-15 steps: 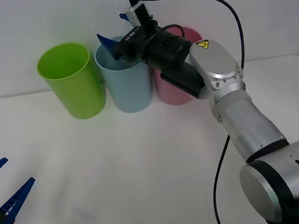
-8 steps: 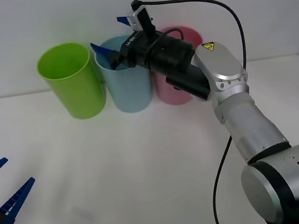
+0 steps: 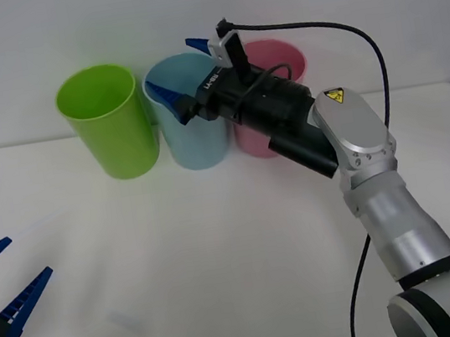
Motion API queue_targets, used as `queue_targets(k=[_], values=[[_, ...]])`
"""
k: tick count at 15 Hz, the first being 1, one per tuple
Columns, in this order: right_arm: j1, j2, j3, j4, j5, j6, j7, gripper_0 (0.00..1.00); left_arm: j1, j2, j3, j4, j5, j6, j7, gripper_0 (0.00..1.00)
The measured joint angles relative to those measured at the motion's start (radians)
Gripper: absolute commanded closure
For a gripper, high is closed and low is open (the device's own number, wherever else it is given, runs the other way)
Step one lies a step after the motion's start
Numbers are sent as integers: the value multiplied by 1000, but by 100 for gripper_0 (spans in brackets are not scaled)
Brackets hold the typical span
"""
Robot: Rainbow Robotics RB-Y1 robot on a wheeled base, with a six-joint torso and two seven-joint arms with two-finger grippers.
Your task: Grasp the object on the table and drop it into the matching bin: aluminum can to the light blue bin, PET bottle to the pink bin.
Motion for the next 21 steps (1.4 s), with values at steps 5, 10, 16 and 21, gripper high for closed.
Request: queue_targets(k=[5,10,16,21], values=[[185,-152,133,-235,-118,47,-38,0,0,0,0,0,0,0,0,0],[401,-385,249,-512,-294,168,-57,0,0,0,0,0,0,0,0,0],[693,-601,174,-741,-428,145,-19,0,0,0,0,0,0,0,0,0],[874,-642,60,-790,-474,62,31,0,0,0,0,0,0,0,0,0]])
